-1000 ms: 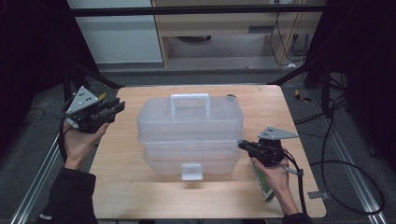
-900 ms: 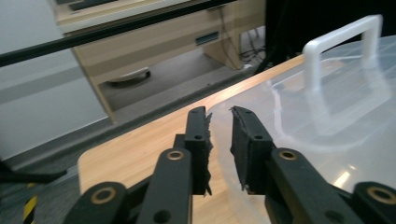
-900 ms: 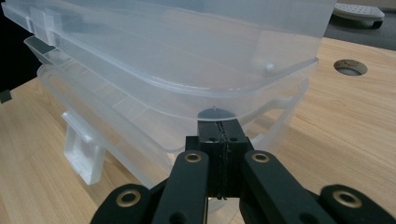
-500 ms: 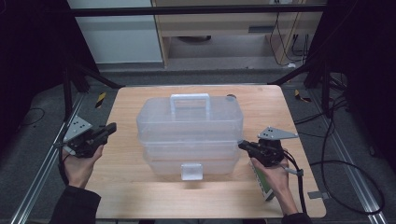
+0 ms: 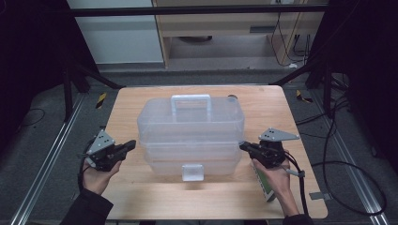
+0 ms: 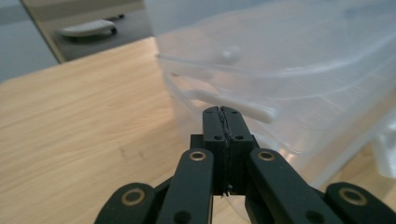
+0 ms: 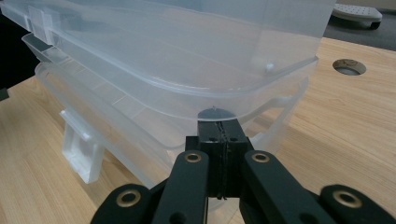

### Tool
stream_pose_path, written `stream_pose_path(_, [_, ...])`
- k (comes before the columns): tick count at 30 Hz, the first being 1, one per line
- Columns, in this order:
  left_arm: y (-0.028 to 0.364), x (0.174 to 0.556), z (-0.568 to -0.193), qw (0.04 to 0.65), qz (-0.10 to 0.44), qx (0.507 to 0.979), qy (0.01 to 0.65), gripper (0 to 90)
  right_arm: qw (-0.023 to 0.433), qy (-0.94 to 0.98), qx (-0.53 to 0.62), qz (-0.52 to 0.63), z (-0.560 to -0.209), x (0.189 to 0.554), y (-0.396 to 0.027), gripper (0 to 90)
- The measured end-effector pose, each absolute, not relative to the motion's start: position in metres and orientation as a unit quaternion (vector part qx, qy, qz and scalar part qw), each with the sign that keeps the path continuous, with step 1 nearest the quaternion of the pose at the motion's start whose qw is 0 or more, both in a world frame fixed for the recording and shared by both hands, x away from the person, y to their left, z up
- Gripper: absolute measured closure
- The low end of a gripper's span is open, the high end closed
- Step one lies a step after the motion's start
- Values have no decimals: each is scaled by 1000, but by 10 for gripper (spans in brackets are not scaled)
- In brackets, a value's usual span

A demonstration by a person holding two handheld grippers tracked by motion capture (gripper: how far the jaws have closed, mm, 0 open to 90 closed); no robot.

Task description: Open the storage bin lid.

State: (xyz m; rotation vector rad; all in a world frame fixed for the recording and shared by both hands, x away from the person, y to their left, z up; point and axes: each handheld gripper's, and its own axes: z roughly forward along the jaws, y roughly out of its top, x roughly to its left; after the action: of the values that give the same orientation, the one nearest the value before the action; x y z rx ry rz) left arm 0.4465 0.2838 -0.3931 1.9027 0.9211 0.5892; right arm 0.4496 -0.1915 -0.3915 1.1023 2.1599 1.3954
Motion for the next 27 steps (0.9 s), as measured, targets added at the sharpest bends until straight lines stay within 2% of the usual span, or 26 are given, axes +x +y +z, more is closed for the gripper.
stream_pose_path(4, [277,447,-395,461,227,776,367,893,170,760,388,492,-392,449,-192,900])
stream_pose_path(27, [266,451,-381,483,245,763,353,889,180,757,377,502,-376,455,-191,900])
